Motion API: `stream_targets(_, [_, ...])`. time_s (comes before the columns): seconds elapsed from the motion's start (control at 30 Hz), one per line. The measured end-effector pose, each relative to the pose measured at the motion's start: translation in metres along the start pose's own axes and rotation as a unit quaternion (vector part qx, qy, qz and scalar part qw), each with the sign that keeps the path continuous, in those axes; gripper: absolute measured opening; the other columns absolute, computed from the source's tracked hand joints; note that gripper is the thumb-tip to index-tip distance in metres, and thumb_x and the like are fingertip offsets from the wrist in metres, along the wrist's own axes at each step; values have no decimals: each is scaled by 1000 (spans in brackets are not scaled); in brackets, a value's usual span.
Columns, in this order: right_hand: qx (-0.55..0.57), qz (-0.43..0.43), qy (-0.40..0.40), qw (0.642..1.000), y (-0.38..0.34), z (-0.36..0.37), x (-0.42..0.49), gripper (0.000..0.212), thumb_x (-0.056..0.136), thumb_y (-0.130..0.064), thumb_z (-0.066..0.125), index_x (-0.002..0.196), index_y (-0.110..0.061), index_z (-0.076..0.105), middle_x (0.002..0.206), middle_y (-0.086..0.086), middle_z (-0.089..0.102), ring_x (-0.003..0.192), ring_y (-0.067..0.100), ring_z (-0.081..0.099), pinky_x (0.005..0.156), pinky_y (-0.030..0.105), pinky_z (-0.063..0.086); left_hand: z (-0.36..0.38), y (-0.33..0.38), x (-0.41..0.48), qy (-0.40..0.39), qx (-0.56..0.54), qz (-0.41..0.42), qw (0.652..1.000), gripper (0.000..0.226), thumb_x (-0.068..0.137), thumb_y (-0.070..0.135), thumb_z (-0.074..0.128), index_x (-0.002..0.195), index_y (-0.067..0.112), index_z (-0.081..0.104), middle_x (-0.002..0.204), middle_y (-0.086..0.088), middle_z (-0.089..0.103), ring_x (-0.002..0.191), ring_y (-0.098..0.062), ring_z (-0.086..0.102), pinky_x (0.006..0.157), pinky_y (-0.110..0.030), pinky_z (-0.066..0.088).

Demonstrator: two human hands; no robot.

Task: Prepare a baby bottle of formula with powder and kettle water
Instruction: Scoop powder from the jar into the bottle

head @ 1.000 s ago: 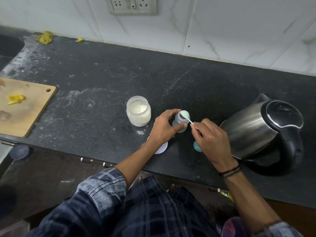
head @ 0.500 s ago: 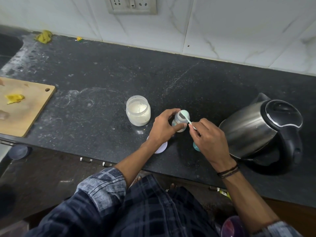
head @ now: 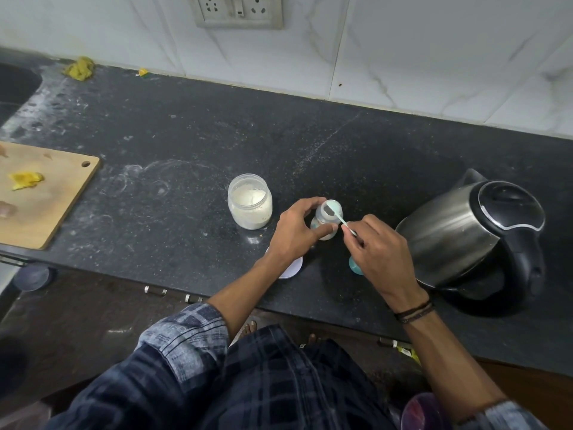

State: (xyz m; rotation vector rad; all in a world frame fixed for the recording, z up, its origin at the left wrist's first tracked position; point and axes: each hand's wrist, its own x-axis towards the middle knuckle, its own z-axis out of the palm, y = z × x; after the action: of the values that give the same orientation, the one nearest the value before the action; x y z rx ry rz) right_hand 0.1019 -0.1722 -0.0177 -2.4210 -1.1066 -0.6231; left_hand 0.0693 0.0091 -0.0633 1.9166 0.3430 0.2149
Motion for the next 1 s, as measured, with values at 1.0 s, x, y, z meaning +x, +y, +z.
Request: stream_targets(1.0, [399,449,65,797,-4,-13,12,7,86,-16,81,80,-17,77,59,0,62,49,9,48,48,21,42,-6,2,-3,-21,-8,-28,999,77,76,32,90,144,23,54,144,8,59,131,-5,54,113,-24,40])
